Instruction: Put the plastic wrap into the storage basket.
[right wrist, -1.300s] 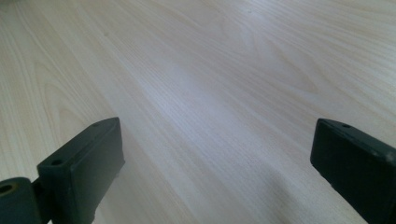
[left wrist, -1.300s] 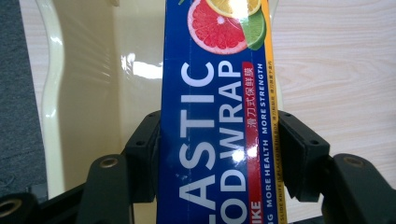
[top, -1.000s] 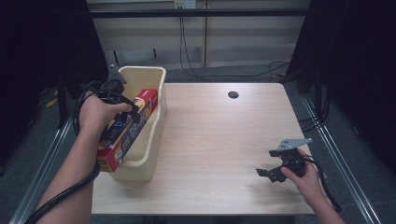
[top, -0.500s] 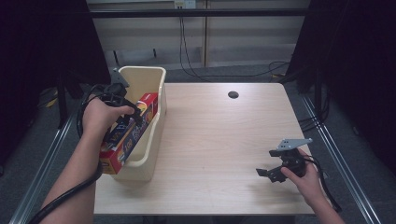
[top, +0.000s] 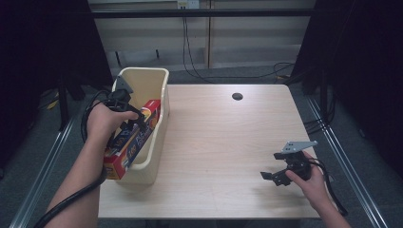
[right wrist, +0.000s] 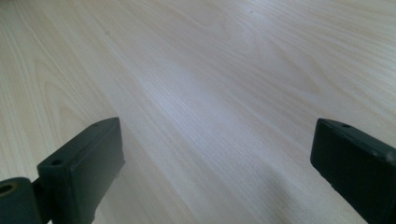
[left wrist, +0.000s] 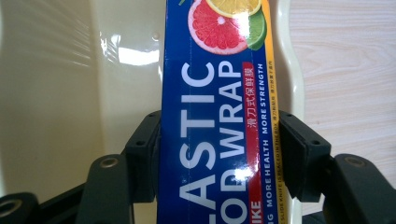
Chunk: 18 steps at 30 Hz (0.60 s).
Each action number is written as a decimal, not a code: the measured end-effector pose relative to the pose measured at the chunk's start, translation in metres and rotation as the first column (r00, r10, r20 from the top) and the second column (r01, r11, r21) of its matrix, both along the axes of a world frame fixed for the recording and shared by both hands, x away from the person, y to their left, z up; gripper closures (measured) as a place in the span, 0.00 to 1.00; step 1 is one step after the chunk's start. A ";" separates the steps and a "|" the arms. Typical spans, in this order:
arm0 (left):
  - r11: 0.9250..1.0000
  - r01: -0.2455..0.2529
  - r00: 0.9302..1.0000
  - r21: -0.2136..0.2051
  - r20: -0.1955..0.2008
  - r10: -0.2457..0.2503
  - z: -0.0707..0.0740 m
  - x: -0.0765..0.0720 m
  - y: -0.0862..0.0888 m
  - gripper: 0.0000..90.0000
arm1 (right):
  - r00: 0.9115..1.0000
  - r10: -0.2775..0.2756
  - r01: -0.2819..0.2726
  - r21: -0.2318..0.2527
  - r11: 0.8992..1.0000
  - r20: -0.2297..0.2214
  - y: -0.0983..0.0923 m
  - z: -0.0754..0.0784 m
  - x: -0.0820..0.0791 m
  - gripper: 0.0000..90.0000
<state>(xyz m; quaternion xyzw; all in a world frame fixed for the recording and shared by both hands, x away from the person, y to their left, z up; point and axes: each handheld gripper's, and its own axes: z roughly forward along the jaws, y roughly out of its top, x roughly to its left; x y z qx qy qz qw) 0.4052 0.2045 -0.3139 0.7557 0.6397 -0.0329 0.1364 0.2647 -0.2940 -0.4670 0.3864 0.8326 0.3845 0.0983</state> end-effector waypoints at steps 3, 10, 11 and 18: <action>1.000 0.002 1.000 0.007 -0.006 -0.002 -0.002 0.000 0.000 0.45 | 1.000 0.000 0.000 0.000 1.000 -0.003 0.000 0.000 0.000 0.03; 1.000 0.003 1.000 0.012 -0.012 -0.003 -0.007 0.001 0.000 0.45 | 1.000 0.001 -0.001 -0.003 1.000 -0.006 0.001 0.000 0.000 0.03; 1.000 0.004 1.000 0.008 -0.015 -0.004 -0.008 0.001 0.000 0.45 | 1.000 0.001 -0.001 -0.004 1.000 -0.005 0.001 0.000 0.000 0.03; 1.000 0.000 1.000 0.021 -0.024 0.001 -0.011 0.002 -0.002 0.45 | 1.000 0.004 -0.004 -0.002 1.000 -0.005 0.001 -0.001 0.000 0.03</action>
